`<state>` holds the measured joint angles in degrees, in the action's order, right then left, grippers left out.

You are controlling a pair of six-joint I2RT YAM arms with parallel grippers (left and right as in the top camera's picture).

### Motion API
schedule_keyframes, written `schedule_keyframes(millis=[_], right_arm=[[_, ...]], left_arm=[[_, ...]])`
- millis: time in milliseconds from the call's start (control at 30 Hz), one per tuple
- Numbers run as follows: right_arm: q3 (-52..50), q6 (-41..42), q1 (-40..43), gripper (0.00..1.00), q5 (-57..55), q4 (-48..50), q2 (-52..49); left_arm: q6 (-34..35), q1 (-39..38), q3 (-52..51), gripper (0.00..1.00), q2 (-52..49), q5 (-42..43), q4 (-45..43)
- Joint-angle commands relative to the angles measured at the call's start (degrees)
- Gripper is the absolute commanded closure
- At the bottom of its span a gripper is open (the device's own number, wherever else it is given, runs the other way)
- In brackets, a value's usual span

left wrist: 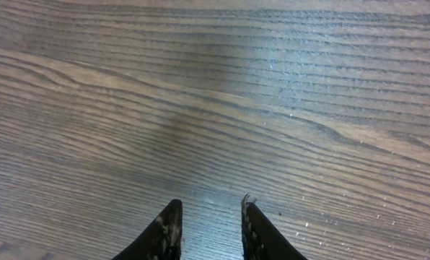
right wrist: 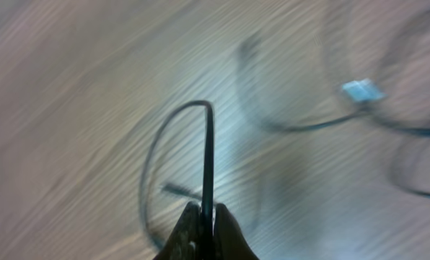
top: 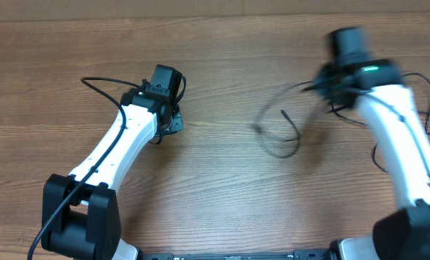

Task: Untangle cables
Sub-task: 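Carry the cable loop to the right edge pile and drop it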

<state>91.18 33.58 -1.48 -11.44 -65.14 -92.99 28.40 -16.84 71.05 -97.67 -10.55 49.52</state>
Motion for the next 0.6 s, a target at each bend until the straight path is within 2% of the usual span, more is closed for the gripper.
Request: schedule_keyframes(millis=[0,233,467,567], right_arm=[[7.15,-2.21,11.39,0.96,-2.82,-1.51,2.45],[11.54,-2.23,29.16,0.96,6.99,-1.22,2.36],[11.15,-5.86,31.76,0.96,7.91,-1.09,2.16],[11.15,-5.81,31.76,0.92,7.72,-0.98,2.16]], left_arm=[[0.57,0.00,-0.57,0.73,-0.48,0.66,-0.15],[0.59,0.00,-0.57,0.73,-0.48,1.46,-0.70],[0.59,0.00,-0.57,0.73,-0.48,2.71,-0.94],[0.57,-0.02,-0.57,0.73,-0.48,2.71,-0.87]])
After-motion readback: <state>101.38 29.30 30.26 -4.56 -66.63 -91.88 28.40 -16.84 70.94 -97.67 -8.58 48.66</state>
